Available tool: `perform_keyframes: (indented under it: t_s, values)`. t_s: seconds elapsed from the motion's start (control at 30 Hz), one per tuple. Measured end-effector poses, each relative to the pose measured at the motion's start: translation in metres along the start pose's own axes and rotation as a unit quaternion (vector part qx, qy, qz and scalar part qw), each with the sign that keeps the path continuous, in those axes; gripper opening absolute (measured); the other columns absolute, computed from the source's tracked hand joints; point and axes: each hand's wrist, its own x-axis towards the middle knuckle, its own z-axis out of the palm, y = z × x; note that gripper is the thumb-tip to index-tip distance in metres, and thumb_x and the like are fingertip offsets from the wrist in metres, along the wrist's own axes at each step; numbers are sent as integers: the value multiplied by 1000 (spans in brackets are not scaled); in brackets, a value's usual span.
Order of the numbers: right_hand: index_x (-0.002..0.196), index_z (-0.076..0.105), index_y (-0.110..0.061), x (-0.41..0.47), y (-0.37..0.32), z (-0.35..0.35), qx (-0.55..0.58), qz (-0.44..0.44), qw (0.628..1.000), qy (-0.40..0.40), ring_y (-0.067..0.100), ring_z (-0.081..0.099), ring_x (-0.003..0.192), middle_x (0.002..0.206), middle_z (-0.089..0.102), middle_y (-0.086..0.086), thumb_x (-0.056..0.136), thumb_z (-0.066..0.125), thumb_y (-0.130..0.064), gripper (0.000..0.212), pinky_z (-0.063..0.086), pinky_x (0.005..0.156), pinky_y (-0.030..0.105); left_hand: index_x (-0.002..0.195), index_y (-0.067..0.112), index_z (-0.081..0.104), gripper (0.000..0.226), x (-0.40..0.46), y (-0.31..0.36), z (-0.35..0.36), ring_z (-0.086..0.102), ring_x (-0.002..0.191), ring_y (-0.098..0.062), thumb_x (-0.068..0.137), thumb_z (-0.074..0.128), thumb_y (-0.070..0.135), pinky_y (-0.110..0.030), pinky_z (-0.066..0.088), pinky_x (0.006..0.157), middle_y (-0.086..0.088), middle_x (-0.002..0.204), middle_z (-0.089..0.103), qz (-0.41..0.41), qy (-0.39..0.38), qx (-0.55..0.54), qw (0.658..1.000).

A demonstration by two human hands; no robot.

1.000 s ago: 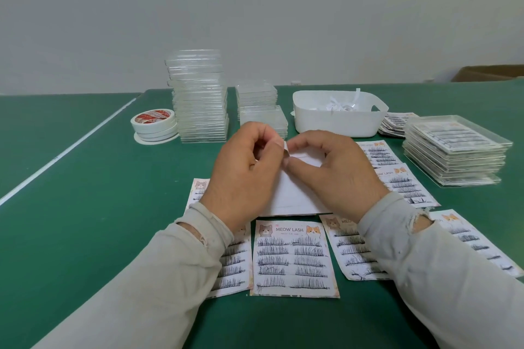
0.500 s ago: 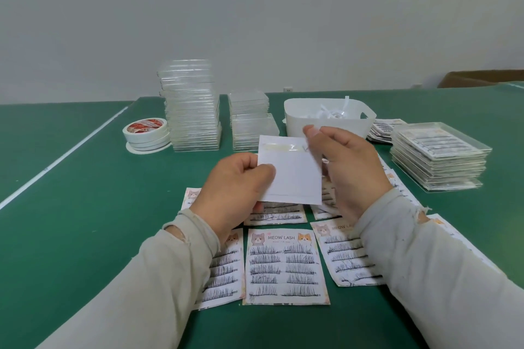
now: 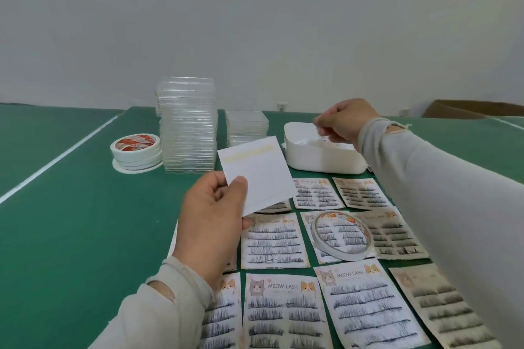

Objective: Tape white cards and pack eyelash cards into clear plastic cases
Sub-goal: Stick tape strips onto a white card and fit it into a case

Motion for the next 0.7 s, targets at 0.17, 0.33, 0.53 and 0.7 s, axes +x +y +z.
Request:
perform_keyframes:
  t_s: [0.17,0.33,0.53,0.7]
  values:
    - [94,69,1,17,3,10,16,32,999,6,19,68,64,84,75,16,91,74,-9,12,62,71,29,95,15,70,13,2,-1,-1,63,57,-1,100,58,18,-15,49,48,11,83,77,8,3,2,1000]
    - [84,68,-4,-15,3,-5,103,-7,994,28,20,67,64,83,72,16,98,66,-15,18,61,64,29,95,16,71,16,-2,6,-2,62,53,-3,102,58,22,-15,49,48,10,83,77,2,5,2,1000]
    - [92,71,-9,-115,13,29,144,14,986,-78,15,69,63,82,76,2,93,62,-50,42,53,48,22,95,14,73,21,-5,15,-3,63,52,-4,103,57,25,-17,49,47,0,79,76,-10,5,-5,1000]
    - [68,58,-14,-159,31,57,125,-69,986,-86,13,58,56,62,60,-3,97,63,-40,39,47,51,25,99,16,70,18,-10,18,-4,65,52,-11,104,55,25,-20,47,43,5,79,76,16,-31,16,999]
